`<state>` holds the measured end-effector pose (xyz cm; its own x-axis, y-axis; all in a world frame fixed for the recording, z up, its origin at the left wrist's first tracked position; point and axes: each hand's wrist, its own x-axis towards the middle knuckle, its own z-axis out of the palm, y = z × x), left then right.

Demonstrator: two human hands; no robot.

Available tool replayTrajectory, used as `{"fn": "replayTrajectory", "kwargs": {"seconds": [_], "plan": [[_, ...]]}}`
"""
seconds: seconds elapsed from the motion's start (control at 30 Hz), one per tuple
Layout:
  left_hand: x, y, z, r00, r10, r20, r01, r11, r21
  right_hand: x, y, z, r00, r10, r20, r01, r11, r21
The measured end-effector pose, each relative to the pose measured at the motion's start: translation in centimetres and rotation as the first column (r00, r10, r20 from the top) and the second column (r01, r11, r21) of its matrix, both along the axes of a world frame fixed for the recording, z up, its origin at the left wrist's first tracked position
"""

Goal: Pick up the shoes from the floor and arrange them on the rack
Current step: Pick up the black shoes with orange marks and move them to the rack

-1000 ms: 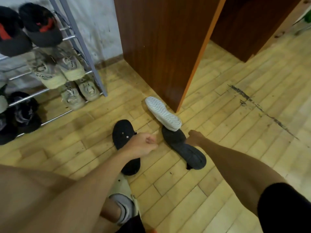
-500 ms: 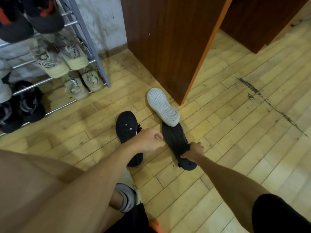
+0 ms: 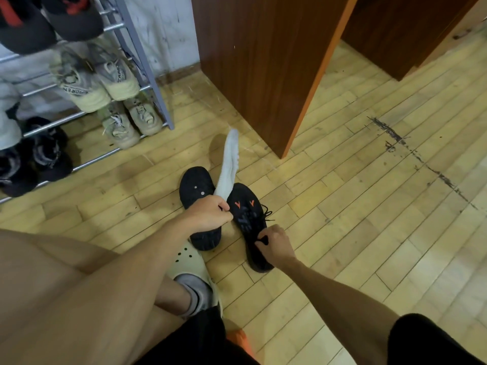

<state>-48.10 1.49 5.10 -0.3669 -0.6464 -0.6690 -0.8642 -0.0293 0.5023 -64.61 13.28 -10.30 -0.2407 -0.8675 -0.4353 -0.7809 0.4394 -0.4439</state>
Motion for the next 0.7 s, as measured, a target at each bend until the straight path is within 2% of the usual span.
{"fn": "replayTrajectory", "kwargs": {"seconds": [0.03,0.1,0.17,0.23,0.37,0.47,0.57,0.7], "plan": [[0.3,0.0,0.0,1.000,0.007,0.004,-0.007,1.000,-0.001,-0.6,-0.1,0.0,0.997,-0.069,-0.017,0.069,0.997,0.031],[0.6,0.1,-0.1,1.000,0.014,0.005,-0.014,1.000,-0.003,-1.7,-0.2,-0.2,0.981,-0.193,0.010,0.187,0.962,0.198],[0.9,0.1,-0.2,1.000,0.007,0.001,-0.007,1.000,-0.007,-2.3,-0.1,-0.7,0.958,-0.265,0.114,0.203,0.900,0.386],[1.2,0.1,-0.2,1.000,-0.006,-0.009,0.006,1.000,-0.011,-2.2,0.1,-1.1,0.928,-0.313,0.204,0.185,0.859,0.477],[1.6,0.1,-0.3,1.000,-0.004,-0.018,0.004,1.000,-0.011,-1.2,-0.5,-1.3,0.829,-0.482,0.283,0.277,0.794,0.542],[1.9,0.0,-0.3,1.000,-0.005,-0.021,0.005,1.000,-0.012,-1.4,-1.1,-0.7,0.786,-0.510,0.350,0.214,0.755,0.620],[1.9,-0.3,-0.1,1.000,-0.005,-0.025,0.005,1.000,-0.012,-3.0,-1.5,0.9,0.783,-0.500,0.371,0.191,0.760,0.621],[0.7,-0.9,0.4,0.999,-0.035,-0.028,0.034,0.999,-0.031,-5.9,-1.8,3.7,0.818,-0.480,0.316,0.219,0.769,0.600]]}}
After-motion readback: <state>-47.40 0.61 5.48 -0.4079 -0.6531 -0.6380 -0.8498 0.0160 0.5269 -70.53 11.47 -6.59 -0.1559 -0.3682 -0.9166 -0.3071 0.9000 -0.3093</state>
